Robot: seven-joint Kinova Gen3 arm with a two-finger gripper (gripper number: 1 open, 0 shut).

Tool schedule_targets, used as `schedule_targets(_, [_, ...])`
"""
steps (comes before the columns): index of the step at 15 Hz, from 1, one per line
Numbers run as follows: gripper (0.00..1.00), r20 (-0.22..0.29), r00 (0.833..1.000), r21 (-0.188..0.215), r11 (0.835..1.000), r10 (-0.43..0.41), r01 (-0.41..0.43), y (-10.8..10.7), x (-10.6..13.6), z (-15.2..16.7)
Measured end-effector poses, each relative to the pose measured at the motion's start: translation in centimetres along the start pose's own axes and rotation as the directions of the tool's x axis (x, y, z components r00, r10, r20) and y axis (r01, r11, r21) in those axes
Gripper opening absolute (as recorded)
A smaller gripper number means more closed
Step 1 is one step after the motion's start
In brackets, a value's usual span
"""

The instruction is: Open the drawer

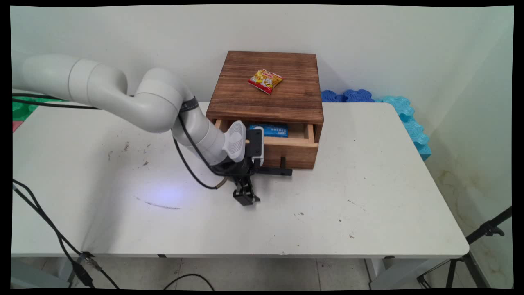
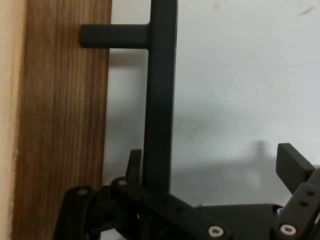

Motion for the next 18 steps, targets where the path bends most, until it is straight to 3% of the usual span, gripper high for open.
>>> schedule_targets(18, [1.00,-0.006,1.000,-0.112,0.994,0.007,-0.007,10.1,-0.5,-3.3])
